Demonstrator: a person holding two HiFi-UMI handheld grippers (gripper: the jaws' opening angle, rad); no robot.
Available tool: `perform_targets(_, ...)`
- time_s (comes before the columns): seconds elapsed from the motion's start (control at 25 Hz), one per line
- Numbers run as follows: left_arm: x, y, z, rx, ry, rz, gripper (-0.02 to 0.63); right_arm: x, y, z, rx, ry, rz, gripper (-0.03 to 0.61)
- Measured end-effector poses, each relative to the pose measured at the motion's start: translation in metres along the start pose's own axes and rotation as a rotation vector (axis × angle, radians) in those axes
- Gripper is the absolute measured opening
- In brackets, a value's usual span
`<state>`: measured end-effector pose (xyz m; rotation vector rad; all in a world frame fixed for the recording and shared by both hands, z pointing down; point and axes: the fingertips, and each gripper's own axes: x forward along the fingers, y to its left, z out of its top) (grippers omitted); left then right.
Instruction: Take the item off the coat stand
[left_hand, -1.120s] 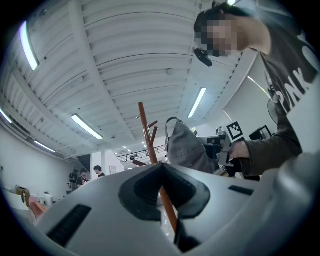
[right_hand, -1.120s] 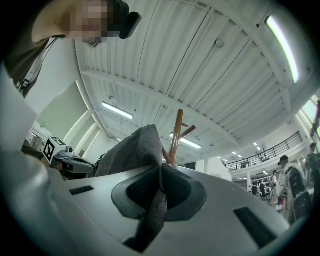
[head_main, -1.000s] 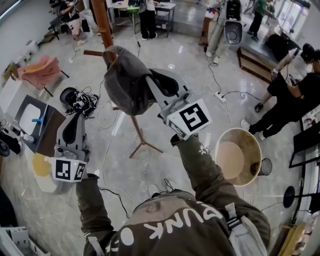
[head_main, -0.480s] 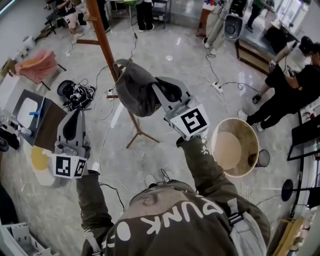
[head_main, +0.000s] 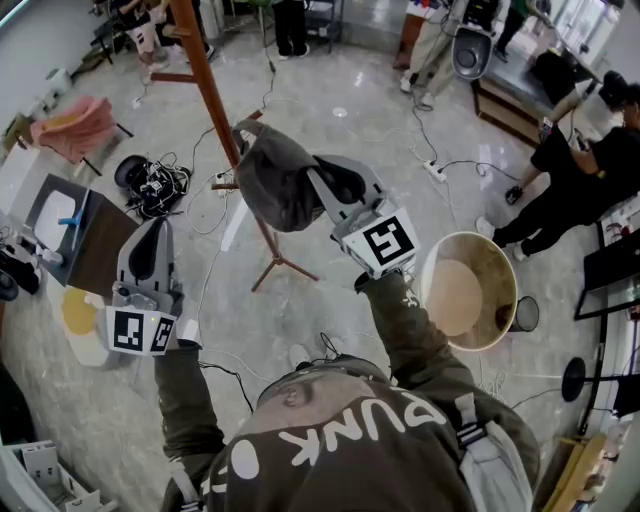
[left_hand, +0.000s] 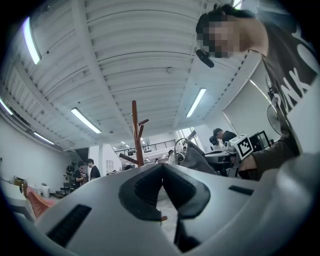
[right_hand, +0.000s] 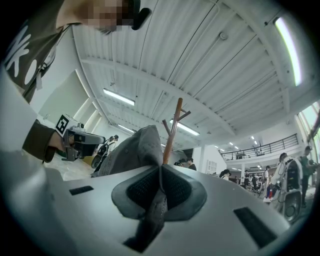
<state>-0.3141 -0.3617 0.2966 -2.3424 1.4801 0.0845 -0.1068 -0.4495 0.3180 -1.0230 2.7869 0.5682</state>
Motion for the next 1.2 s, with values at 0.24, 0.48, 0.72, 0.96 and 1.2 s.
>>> perform_targets(0.24,0.0008,-0.0010,0.0029,0.003,0.004,0.004,0.003,0.0012,-0.0011,-0.0029,0.012,0.007,0.011,0.029)
perform_targets(0.48,0.0016,-0.0026,0.0038,0.006,0.006,0.008,0.003,0.0013,-0.0025,-0.0069,0.018,0.009,0.021,0.029)
perform_targets(0.72,0.0021,-0.0014,0.0039,0.010,0.007,0.014,0.005,0.0031,-0.0035,-0.0063,0.022,0.002,0.023,0.029)
perform_targets(0.96,0.0022,-0.0023,0.0037,0.013,0.009,0.014,0.003,0.0024,-0.0037,-0.0059,0.021,-0.001,0.024,0.029)
perform_targets(1.2,0.0060,-0.0046,0.0038,0.017,0.007,0.016,0.003,0.0012,-0.0076,-0.0079,0.016,0.004,0.029,0.029)
